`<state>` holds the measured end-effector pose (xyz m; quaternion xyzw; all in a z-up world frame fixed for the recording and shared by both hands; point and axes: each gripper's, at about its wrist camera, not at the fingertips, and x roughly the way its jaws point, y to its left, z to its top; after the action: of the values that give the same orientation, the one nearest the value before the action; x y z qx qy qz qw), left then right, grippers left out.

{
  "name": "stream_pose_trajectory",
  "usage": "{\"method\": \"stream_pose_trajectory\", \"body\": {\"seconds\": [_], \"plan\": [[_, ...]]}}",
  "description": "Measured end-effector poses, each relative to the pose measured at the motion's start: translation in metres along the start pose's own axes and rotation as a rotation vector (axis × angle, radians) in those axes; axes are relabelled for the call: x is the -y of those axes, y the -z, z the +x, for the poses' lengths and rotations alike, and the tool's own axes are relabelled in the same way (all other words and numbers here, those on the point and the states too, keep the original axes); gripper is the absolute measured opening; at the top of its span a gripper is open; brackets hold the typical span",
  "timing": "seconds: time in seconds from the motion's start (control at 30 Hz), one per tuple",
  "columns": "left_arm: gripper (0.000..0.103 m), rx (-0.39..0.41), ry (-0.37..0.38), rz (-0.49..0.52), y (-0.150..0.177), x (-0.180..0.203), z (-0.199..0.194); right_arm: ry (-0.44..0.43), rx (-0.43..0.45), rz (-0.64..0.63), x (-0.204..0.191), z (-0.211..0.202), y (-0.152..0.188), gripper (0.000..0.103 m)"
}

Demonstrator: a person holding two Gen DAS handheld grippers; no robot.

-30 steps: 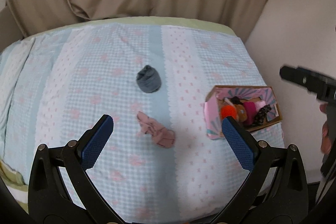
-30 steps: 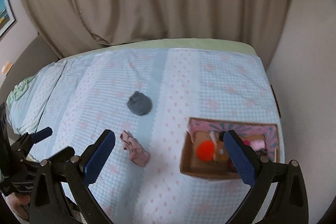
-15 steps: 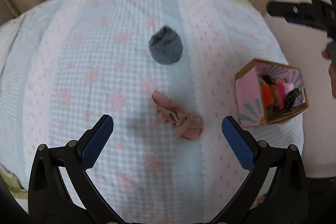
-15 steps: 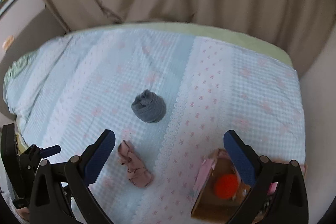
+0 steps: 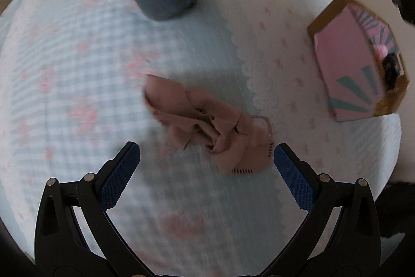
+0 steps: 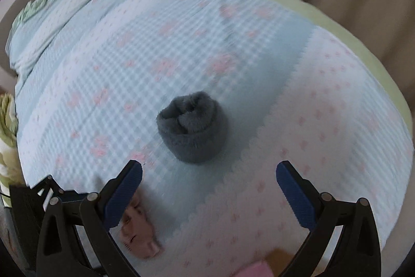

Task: Organize soft objects
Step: 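Grasp the pink fabric scrunchie with the left gripper while the right grasps the grey fuzzy pouch, then lift the pink scrunchie and grey pouch and carry them toward the box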

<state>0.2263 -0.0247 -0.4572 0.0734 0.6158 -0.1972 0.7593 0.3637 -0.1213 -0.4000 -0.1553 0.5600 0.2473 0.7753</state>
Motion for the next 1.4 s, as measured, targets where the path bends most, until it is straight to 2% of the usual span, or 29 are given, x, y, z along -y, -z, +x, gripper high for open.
{"method": "stream_pose_trajectory", "body": {"seconds": [0.23, 0.33, 0.43, 0.5, 0.53, 0.57, 0.7, 0.8, 0.9, 1.0, 1.03, 1.2, 1.4], "plan": [[0.103, 0.006, -0.01, 0.032, -0.003, 0.002, 0.044, -0.046, -0.015, -0.097, -0.007, 0.057, -0.013, 0.103], [0.103, 0.044, -0.025, 0.062, -0.005, 0.007, 0.047, -0.042, -0.025, -0.145, -0.012, 0.077, -0.017, 0.103], [0.101, 0.034, -0.029, 0.076, -0.009, 0.01, 0.051, -0.043, -0.028, -0.18, -0.017, 0.091, -0.021, 0.099], [0.091, 0.032, -0.022, 0.066, -0.012, 0.009, 0.049, -0.032, -0.04, -0.2, -0.021, 0.098, -0.023, 0.083], [0.087, 0.033, -0.018, 0.064, -0.013, 0.008, 0.047, -0.024, -0.041, -0.207, -0.023, 0.101, -0.024, 0.082], [0.079, 0.034, -0.014, 0.063, -0.016, 0.008, 0.045, -0.024, -0.035, -0.211, -0.024, 0.101, -0.025, 0.079], [0.054, 0.041, -0.004, 0.069, -0.021, 0.008, 0.039, -0.011, -0.007, -0.216, -0.028, 0.1, -0.028, 0.061], [0.043, 0.041, 0.004, 0.038, -0.024, 0.003, 0.034, -0.004, 0.008, -0.204, -0.029, 0.097, -0.027, 0.055], [0.037, 0.046, 0.014, -0.007, -0.027, -0.005, 0.029, -0.002, 0.014, -0.187, -0.03, 0.094, -0.026, 0.05], [0.035, 0.053, 0.005, -0.03, -0.027, -0.014, 0.022, 0.002, 0.025, -0.17, -0.028, 0.087, -0.023, 0.049], [0.035, 0.057, 0.0, -0.03, -0.022, -0.029, 0.014, 0.003, 0.032, -0.16, -0.027, 0.082, -0.022, 0.048], [0.034, 0.087, -0.032, -0.043, -0.023, -0.04, -0.009, 0.006, 0.058, -0.123, -0.024, 0.056, -0.017, 0.048], [0.034, 0.152, -0.074, -0.067, -0.025, -0.051, -0.056, 0.03, 0.12, -0.087, -0.027, -0.002, -0.012, 0.048]]}}
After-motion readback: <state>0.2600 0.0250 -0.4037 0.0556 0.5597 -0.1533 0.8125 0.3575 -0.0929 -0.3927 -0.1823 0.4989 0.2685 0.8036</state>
